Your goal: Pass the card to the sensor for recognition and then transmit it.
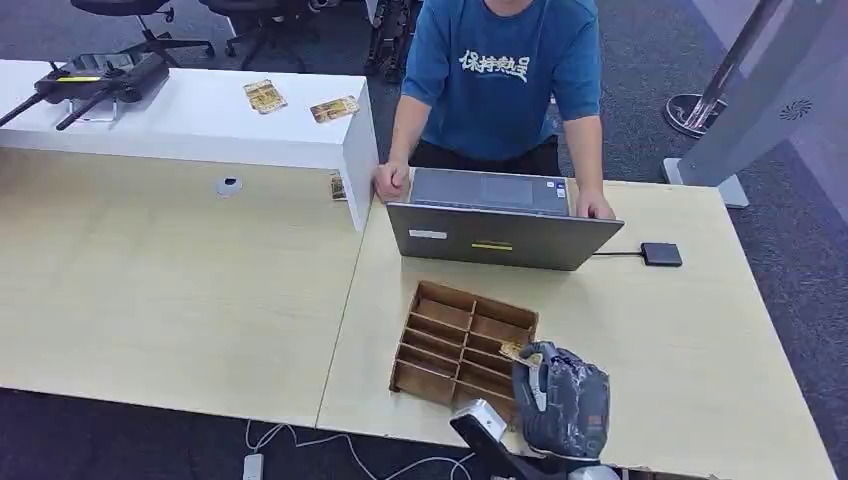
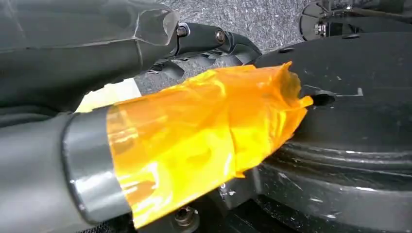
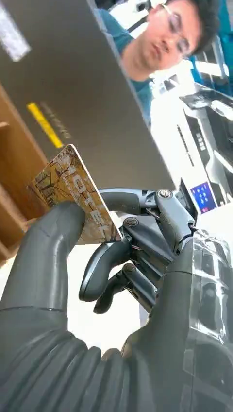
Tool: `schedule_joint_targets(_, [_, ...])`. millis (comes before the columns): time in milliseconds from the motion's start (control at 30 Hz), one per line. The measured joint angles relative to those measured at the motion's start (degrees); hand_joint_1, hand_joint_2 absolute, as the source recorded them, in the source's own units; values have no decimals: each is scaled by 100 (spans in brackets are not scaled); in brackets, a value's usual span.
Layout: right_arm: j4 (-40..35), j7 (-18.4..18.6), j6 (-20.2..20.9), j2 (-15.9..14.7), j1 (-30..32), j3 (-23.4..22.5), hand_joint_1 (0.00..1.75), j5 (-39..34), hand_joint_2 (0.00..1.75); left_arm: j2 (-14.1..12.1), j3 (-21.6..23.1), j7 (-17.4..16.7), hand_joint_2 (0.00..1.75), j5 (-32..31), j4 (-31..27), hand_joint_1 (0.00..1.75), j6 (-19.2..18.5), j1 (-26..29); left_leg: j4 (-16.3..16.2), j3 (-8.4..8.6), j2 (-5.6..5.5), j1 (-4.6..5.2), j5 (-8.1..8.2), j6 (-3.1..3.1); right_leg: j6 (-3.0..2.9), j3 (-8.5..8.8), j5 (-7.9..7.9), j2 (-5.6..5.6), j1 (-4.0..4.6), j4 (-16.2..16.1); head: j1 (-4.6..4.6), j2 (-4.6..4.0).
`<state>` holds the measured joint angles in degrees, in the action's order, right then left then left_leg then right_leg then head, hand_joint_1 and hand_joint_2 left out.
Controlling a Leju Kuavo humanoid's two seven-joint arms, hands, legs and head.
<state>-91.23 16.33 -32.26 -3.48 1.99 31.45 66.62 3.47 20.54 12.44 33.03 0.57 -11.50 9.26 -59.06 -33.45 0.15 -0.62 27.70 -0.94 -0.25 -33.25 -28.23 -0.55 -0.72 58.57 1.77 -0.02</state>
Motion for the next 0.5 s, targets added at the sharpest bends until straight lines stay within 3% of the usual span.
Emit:
schedule_joint_targets(267, [-385,-144,-269,0,-44,-475,175,-273,175,2,70,9,0,-2,0,0,13,4,0,0,0,1,0,0,0,1,1,0,-1,0,-2,0])
schedule_joint_targets(500, [-350,-319,-330,-2,-469,-1023,175,-538,175,-68,188,15,0,-112,0,0,-18,2,0,0,0,0,-1,0,0,3,2,-1,0,1,-2,0])
